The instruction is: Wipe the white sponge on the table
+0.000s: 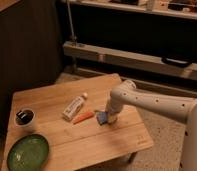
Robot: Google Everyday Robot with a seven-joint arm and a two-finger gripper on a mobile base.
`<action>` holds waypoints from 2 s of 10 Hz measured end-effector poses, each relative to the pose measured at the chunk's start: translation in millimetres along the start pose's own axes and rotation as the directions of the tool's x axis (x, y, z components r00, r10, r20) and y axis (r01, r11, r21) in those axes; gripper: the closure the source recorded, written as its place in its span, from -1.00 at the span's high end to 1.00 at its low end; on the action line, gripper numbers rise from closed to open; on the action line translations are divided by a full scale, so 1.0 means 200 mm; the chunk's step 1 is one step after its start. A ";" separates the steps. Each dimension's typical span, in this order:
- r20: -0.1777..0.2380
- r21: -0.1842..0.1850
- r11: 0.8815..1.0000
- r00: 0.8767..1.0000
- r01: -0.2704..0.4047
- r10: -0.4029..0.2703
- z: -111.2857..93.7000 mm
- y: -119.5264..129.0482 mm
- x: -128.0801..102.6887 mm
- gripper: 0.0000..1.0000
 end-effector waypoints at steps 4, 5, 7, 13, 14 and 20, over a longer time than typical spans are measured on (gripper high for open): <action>-0.012 -0.034 0.997 0.997 0.072 -0.072 -0.02 0.32 -0.14 -0.87; -0.005 -0.039 0.993 0.994 0.108 -0.108 -0.03 0.39 -0.21 -0.87; 0.013 -0.033 0.978 0.979 0.204 -0.204 -0.09 0.52 -0.39 -0.87; 0.066 -0.003 0.941 0.939 0.339 -0.339 -0.07 0.41 -0.71 -0.87; 0.065 0.009 0.941 0.939 0.339 -0.339 -0.05 0.33 -0.71 -0.87; 0.014 0.038 0.965 0.965 0.261 -0.262 0.01 -0.15 -0.49 -0.87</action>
